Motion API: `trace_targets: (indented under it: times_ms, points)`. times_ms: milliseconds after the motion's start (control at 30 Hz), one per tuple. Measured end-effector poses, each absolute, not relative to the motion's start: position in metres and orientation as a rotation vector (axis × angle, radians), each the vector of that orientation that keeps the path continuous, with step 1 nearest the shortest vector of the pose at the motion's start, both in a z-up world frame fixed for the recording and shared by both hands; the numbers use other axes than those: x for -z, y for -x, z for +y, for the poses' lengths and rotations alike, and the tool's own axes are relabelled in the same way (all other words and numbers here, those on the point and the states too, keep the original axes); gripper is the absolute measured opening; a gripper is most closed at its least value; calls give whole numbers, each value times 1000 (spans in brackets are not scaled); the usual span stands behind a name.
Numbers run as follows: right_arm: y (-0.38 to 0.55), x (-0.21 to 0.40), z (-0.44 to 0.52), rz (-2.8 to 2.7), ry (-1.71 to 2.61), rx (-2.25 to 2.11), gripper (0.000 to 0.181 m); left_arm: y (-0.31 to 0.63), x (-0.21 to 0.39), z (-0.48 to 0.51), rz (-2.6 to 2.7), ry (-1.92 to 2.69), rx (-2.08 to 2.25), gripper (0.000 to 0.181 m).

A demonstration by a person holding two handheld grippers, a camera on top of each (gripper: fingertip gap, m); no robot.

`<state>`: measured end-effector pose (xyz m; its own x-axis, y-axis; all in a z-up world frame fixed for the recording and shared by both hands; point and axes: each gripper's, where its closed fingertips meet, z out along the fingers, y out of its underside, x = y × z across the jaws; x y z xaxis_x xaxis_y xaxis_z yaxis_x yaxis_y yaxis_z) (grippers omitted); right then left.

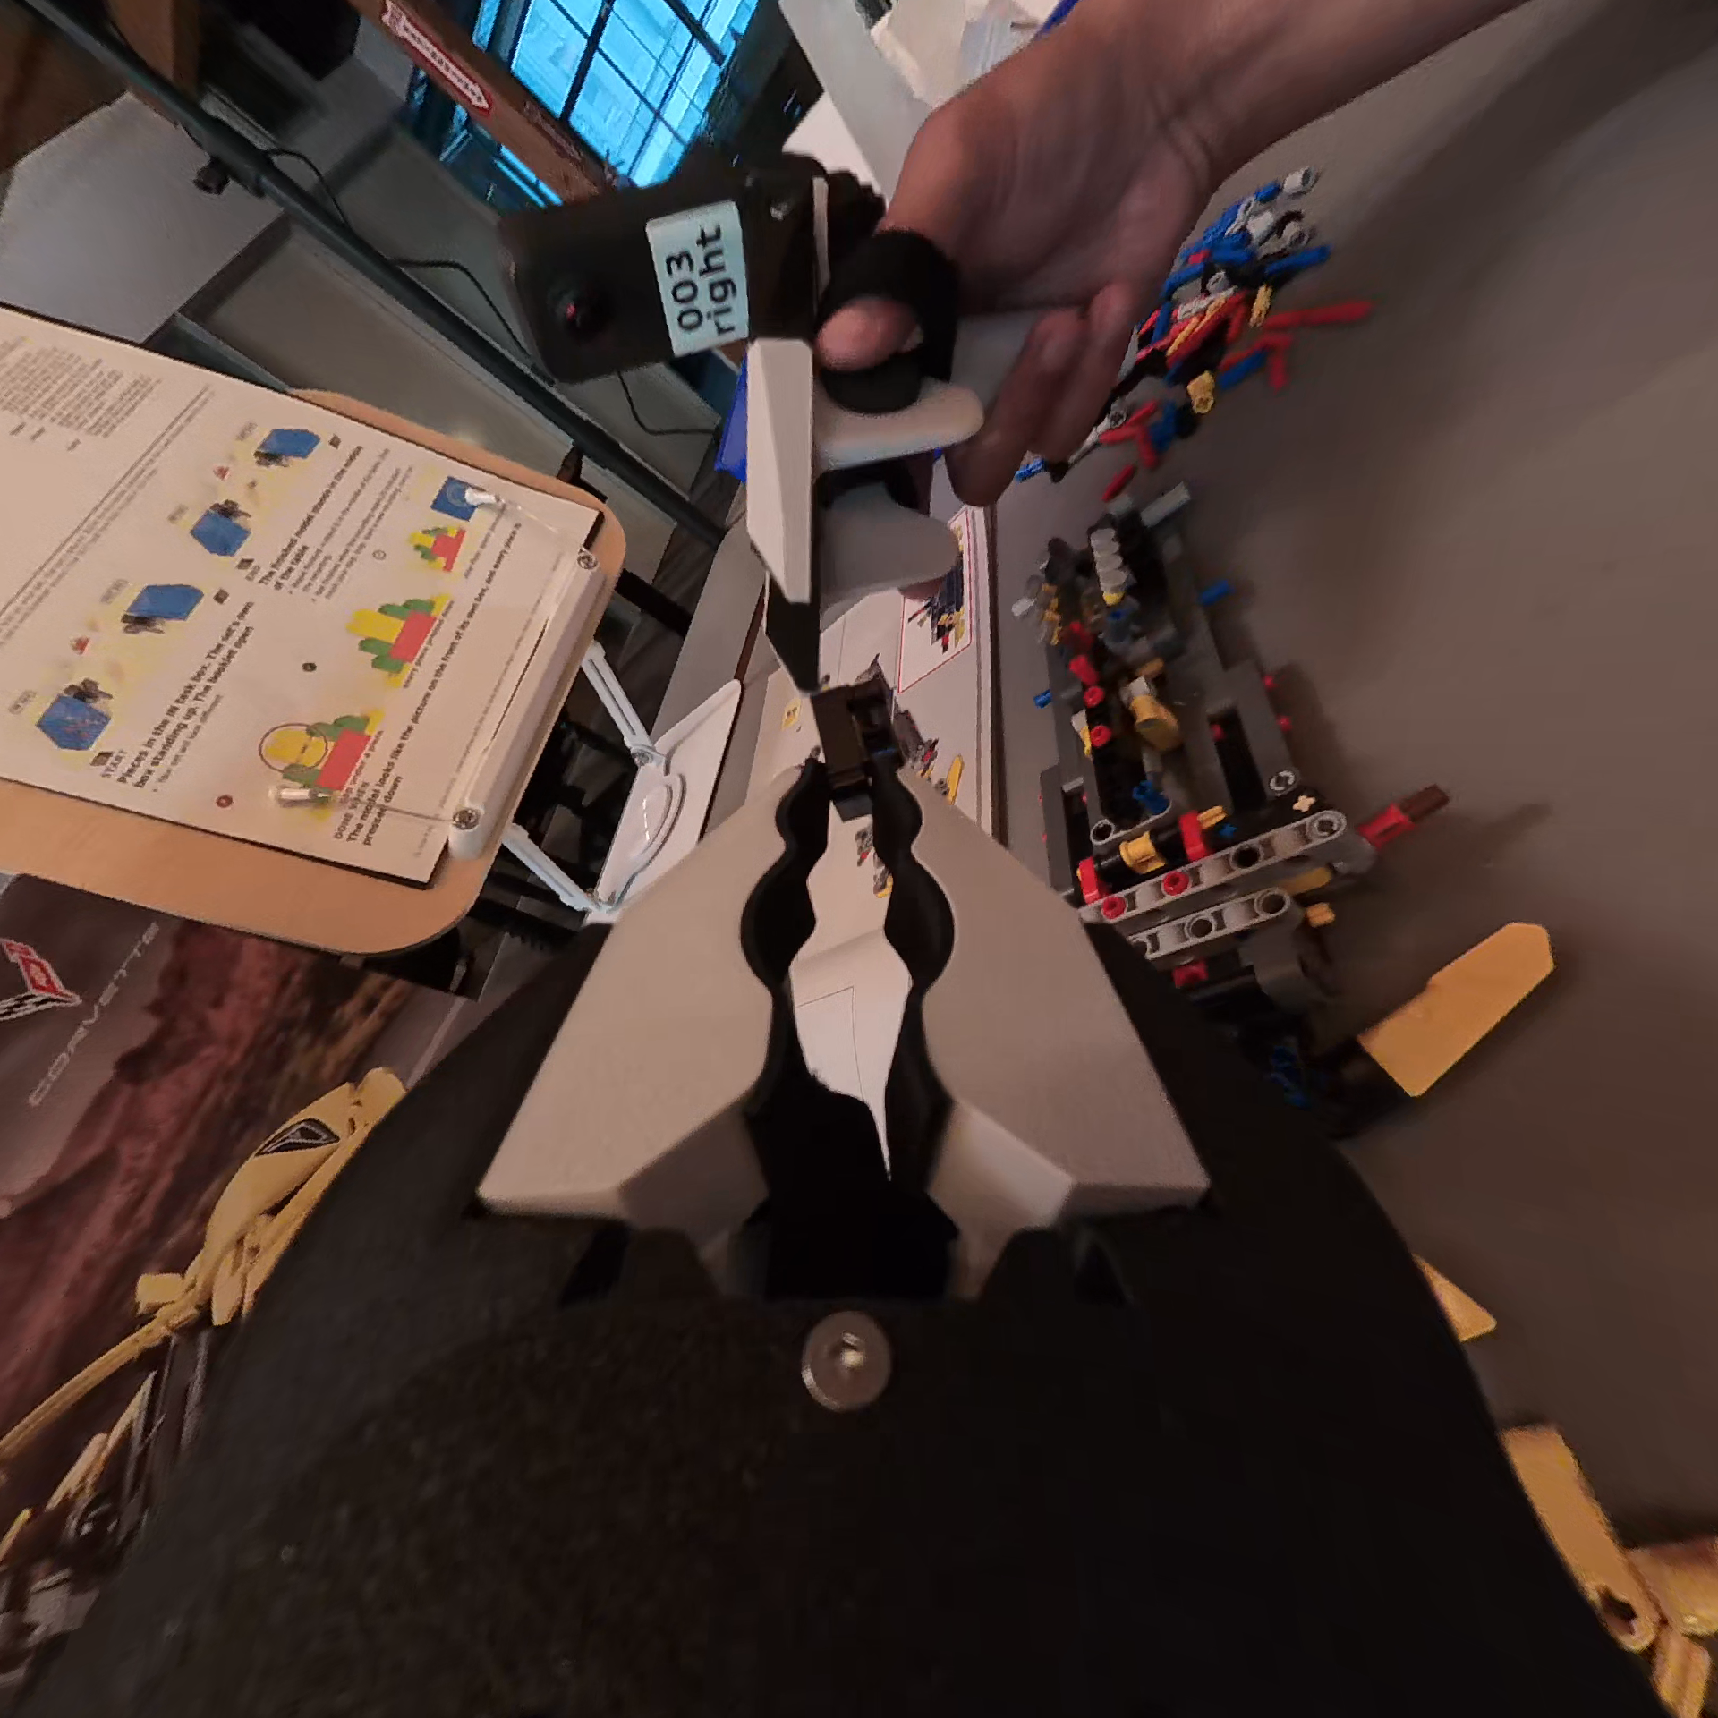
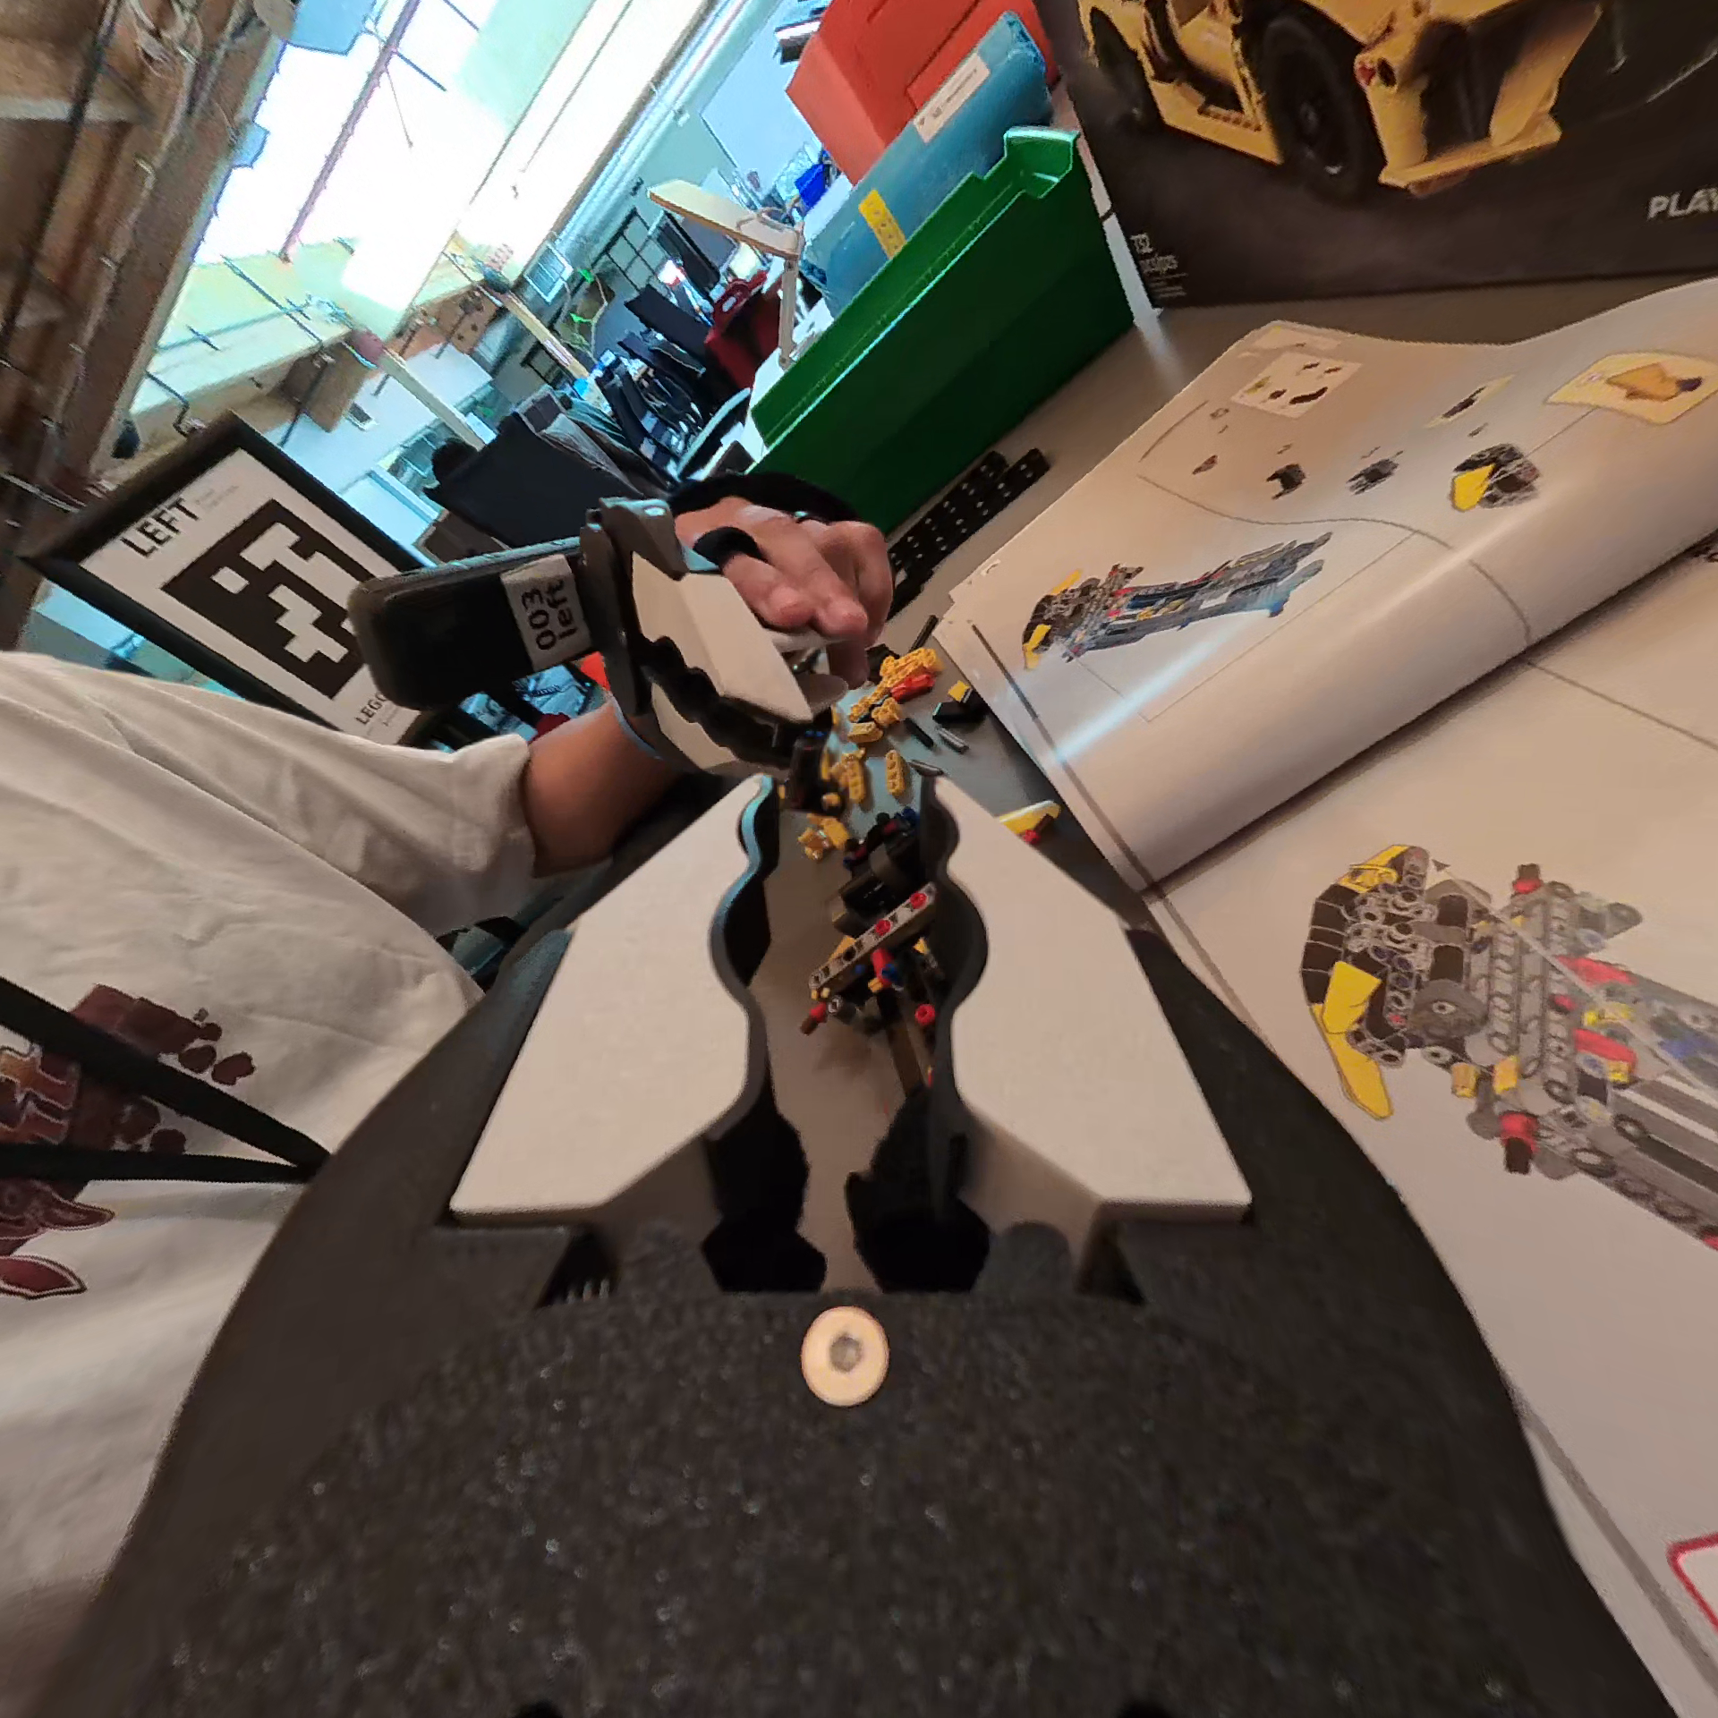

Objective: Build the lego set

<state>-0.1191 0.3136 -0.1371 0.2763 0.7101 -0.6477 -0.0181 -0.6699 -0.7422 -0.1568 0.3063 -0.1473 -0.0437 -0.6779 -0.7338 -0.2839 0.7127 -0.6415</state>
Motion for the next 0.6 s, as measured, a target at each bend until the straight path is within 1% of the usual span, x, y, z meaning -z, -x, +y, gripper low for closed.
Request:
trace_targets:
  times_ms: [333, 600]
  points:
    - [138, 140, 310, -574, 1892, -1640, 25, 160, 143, 290, 1645, 733, 513, 8]
    - [150, 149, 297, -638, 1956, -1699, 26, 165, 146, 289, 1690, 722, 479, 8]
